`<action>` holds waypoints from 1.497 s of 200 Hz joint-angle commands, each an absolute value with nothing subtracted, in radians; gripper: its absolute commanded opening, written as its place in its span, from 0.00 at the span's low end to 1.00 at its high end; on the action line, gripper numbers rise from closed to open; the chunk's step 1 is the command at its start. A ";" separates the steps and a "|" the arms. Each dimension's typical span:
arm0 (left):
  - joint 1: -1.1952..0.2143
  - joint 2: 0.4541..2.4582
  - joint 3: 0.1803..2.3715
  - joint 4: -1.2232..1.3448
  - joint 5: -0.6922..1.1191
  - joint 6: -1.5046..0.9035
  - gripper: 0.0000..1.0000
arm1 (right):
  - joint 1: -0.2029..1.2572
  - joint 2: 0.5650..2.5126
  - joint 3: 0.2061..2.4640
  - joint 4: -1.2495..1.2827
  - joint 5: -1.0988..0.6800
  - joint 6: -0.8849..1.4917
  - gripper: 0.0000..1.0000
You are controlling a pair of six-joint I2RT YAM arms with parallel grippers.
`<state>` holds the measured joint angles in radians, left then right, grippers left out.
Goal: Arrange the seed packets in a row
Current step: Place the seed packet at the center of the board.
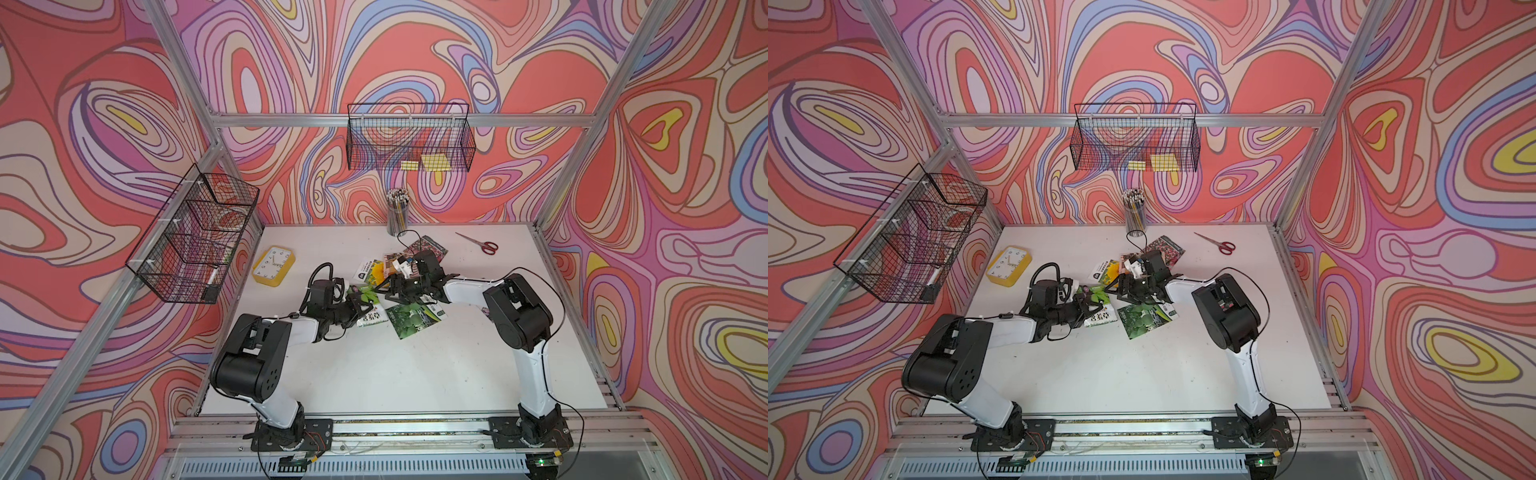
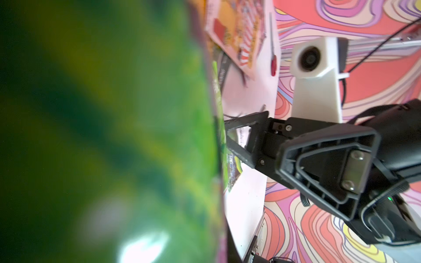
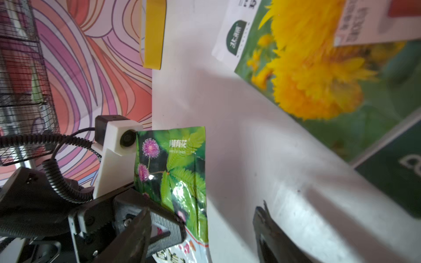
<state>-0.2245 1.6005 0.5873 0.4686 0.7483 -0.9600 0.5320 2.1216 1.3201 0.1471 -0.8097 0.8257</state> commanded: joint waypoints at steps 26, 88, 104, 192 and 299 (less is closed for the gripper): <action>-0.232 1.554 0.600 0.541 0.844 -0.936 0.00 | 0.523 2.048 1.181 0.467 -0.961 1.010 0.68; -0.251 1.614 0.586 0.740 0.940 -1.042 0.00 | 0.523 2.037 1.127 0.596 -0.999 1.077 0.46; -0.257 1.629 0.587 0.746 0.944 -1.048 0.00 | 0.523 2.036 1.114 0.637 -0.999 1.099 0.30; -0.265 1.398 0.839 -0.350 0.350 -0.681 0.71 | 0.545 1.959 1.110 0.327 -0.797 0.874 0.00; -0.264 1.019 0.927 -0.683 -0.185 -0.741 0.99 | 0.984 2.280 1.603 0.167 -0.297 1.049 0.00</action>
<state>-0.2665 1.0412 0.9009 -0.5858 -0.0875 -0.7361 0.9169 2.1662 1.4765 0.2405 -0.4438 0.9684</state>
